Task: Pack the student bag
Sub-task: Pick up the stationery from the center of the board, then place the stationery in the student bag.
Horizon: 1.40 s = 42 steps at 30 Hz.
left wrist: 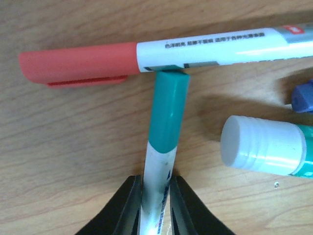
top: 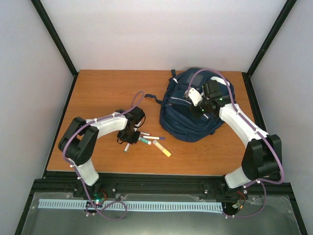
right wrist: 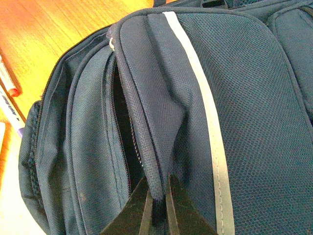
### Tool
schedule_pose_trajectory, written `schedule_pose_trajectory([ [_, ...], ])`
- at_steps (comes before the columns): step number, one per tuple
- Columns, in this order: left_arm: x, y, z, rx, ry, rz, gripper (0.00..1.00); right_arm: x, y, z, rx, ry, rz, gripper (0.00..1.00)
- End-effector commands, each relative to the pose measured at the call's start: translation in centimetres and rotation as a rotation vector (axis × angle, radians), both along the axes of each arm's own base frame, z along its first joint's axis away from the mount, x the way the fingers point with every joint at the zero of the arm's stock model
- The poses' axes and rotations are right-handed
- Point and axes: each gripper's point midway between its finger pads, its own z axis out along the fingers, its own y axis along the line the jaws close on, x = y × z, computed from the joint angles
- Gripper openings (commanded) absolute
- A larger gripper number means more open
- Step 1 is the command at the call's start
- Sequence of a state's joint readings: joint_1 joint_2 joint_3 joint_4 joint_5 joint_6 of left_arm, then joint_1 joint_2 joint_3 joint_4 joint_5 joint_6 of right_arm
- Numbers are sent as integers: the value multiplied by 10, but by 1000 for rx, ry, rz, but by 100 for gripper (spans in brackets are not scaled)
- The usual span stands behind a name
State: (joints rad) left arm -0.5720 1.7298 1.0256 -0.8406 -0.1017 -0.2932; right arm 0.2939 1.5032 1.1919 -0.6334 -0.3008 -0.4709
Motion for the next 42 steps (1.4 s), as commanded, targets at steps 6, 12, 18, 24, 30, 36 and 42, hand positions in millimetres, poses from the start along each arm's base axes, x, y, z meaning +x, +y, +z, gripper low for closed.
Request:
schedule_pose_trajectory([
  [6, -16, 6, 11, 3, 49, 72, 8, -5, 14, 24, 87, -42, 60, 3],
  [12, -15, 5, 38, -23, 19, 123, 4, -4, 13, 25, 94, -41, 58, 3],
  [18, -7, -42, 88, -299, -15, 127, 2, -6, 16, 23, 112, -7, 62, 3],
  [24, 17, -124, 165, -778, -70, 94, 1, -5, 21, 34, 142, 15, 62, 3],
  [30, 48, -180, 220, -1115, -142, 135, 1, 6, 20, 57, 120, -3, 59, 3],
  [36, 62, -219, 231, -1228, -121, 151, 1, 17, 21, 81, 120, -11, 46, 3],
  [42, 70, -253, 219, -1231, -53, 231, 1, 25, 28, 95, 156, 13, 41, 3],
])
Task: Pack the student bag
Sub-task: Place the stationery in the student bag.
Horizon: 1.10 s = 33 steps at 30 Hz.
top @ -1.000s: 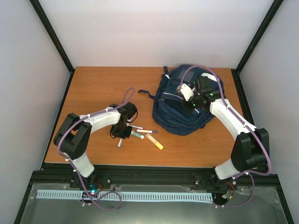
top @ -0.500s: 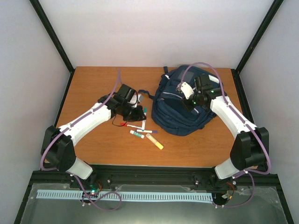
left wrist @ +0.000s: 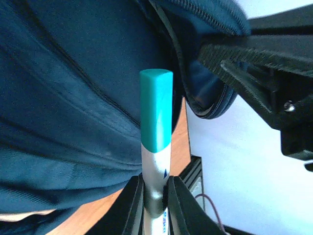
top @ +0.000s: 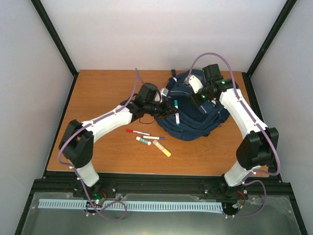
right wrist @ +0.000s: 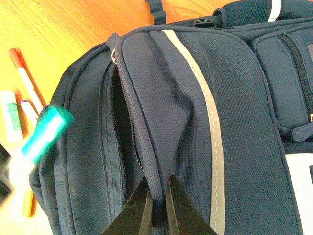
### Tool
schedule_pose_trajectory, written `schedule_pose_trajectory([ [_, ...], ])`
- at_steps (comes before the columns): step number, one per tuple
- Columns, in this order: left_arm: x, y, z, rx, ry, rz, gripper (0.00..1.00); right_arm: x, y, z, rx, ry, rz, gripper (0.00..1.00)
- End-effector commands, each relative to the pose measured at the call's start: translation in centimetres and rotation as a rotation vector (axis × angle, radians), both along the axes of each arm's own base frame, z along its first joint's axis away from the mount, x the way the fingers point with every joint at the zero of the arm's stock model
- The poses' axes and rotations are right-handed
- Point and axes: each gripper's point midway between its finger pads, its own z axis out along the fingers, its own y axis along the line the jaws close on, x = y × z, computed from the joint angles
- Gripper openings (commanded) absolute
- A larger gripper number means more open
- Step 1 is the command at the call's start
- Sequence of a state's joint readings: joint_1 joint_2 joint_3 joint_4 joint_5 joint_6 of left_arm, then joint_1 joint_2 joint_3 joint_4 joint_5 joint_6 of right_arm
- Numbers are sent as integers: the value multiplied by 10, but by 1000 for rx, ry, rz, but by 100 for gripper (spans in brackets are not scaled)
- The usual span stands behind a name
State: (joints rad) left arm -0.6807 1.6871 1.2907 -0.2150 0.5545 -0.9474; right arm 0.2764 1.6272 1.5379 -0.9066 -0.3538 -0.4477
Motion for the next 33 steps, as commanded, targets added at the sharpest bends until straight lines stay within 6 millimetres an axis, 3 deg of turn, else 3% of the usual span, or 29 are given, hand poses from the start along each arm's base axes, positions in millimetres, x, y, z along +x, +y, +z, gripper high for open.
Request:
schedule_pose_trajectory([
  [1, 13, -29, 26, -115, 34, 44, 1, 9, 22, 45, 133, -50, 38, 3],
  [7, 40, -43, 13, -113, 97, 130, 1, 14, 23, 51, 157, -29, 16, 3],
  [13, 72, -57, -16, -88, 235, 257, 1, 13, 24, 54, 173, -20, 24, 3],
  [19, 92, -58, -30, -98, 302, 383, 1, 12, 23, 55, 175, -21, 27, 3],
  [21, 96, -58, -33, -99, 313, 409, 9, 13, 20, 54, 176, -21, 20, 3],
  [24, 95, -63, -30, -104, 324, 388, 36, 14, 18, 56, 190, -19, 16, 3],
  [30, 84, -62, -17, -89, 267, 329, 43, 22, 2, 48, 191, -12, -18, 3],
  [33, 61, -61, -14, -16, 189, 168, 45, 25, -5, 41, 198, -13, -26, 3],
])
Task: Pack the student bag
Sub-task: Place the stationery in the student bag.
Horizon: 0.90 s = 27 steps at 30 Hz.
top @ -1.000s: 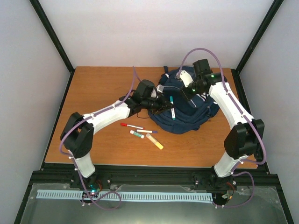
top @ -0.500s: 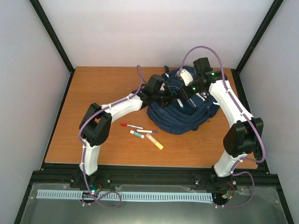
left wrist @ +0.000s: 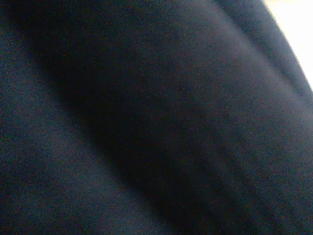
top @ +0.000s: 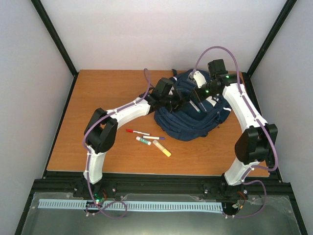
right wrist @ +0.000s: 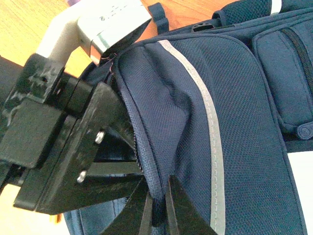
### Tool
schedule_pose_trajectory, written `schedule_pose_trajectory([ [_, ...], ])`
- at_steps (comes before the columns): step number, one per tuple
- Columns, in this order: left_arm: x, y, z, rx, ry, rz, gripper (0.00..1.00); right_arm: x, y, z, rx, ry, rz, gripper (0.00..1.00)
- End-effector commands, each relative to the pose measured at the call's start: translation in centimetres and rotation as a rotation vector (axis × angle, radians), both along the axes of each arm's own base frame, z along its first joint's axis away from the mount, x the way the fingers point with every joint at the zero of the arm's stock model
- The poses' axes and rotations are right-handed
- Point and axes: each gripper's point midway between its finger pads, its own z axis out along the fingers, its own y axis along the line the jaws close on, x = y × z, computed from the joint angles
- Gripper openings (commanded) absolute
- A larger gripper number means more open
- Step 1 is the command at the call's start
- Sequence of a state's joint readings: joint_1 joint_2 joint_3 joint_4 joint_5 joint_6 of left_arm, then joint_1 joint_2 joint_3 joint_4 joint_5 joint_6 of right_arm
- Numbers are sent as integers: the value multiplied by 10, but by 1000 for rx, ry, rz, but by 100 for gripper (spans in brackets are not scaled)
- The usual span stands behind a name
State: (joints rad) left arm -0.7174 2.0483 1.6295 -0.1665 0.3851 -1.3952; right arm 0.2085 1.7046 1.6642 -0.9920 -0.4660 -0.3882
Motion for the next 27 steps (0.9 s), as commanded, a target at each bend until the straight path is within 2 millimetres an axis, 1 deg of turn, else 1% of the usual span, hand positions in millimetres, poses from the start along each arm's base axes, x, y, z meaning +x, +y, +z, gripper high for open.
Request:
schedule_pose_trajectory([
  [1, -31, 6, 19, 83, -108, -210, 46, 12, 0, 27, 99, -102, 18, 3],
  [3, -54, 22, 9, 145, -132, -296, 46, 11, -3, 22, 110, -97, 19, 3],
  [4, -64, 30, 7, 173, -155, -333, 46, 10, -4, 21, 108, -96, 21, 3],
  [7, -98, 59, -7, 271, -184, -449, 45, 8, -5, 16, 111, -93, 30, 3],
  [11, -127, 103, -25, 432, -213, -533, 45, -1, 0, 12, 145, -93, 63, 3],
  [14, -140, 131, -39, 533, -212, -545, 46, -6, 3, 10, 164, -85, 79, 3],
  [18, -147, 165, -54, 648, -186, -498, 47, -14, 4, 6, 182, -90, 88, 3],
  [21, -153, 191, -70, 724, -144, -457, 50, -24, 10, 1, 227, -77, 115, 3],
  [23, -155, 208, -78, 768, -116, -426, 51, -28, 13, -1, 251, -69, 126, 3],
  [25, -152, 230, -84, 832, -79, -367, 52, -28, 15, -1, 267, -63, 131, 3],
  [27, -150, 247, -89, 853, -42, -321, 52, -27, 15, -1, 268, -62, 135, 3],
])
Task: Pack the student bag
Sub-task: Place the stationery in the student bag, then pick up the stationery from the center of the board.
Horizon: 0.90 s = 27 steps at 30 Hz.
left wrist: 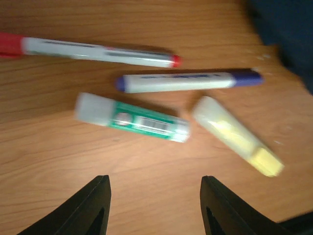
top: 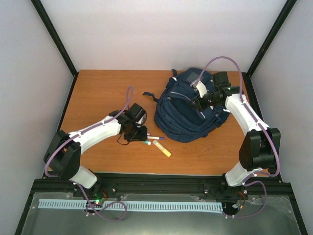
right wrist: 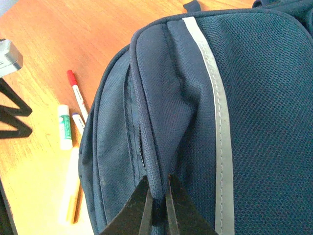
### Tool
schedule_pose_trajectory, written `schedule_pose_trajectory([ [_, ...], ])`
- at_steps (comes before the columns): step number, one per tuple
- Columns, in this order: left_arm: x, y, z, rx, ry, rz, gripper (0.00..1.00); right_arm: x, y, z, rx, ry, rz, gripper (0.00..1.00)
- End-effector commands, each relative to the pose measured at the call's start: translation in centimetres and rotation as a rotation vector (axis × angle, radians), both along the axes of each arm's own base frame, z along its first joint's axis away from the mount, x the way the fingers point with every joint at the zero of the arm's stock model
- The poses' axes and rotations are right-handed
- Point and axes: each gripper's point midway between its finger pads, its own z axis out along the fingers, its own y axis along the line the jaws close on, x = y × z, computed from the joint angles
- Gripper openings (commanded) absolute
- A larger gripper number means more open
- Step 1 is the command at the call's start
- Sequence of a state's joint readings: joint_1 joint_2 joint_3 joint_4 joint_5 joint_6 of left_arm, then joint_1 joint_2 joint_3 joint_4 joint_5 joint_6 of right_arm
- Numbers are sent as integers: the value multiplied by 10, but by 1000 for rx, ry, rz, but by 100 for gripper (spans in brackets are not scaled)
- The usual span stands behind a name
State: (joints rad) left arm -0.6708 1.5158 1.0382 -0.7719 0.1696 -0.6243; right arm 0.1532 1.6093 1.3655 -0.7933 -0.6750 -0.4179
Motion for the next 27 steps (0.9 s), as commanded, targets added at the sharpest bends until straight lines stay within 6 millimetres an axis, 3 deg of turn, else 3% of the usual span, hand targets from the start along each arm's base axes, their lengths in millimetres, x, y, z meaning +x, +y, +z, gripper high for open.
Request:
schedule_pose_trajectory([
  [1, 11, 47, -4, 111, -26, 127, 52, 0, 12, 31, 105, -81, 54, 3],
  [4, 20, 67, -6, 142, -33, 205, 53, -3, 14, 30, 116, -81, 63, 3],
  [8, 34, 78, -4, 162, -56, 307, 59, -4, 15, 30, 122, -79, 70, 3],
  [13, 42, 55, -4, 34, -41, 337, 59, -6, 15, 29, 123, -77, 74, 3],
  [21, 33, 47, -24, 29, 40, 377, 59, -5, 16, 28, 130, -68, 81, 3],
  [27, 31, 28, -30, 17, 61, 339, 59, -7, 17, 27, 136, -63, 84, 3],
])
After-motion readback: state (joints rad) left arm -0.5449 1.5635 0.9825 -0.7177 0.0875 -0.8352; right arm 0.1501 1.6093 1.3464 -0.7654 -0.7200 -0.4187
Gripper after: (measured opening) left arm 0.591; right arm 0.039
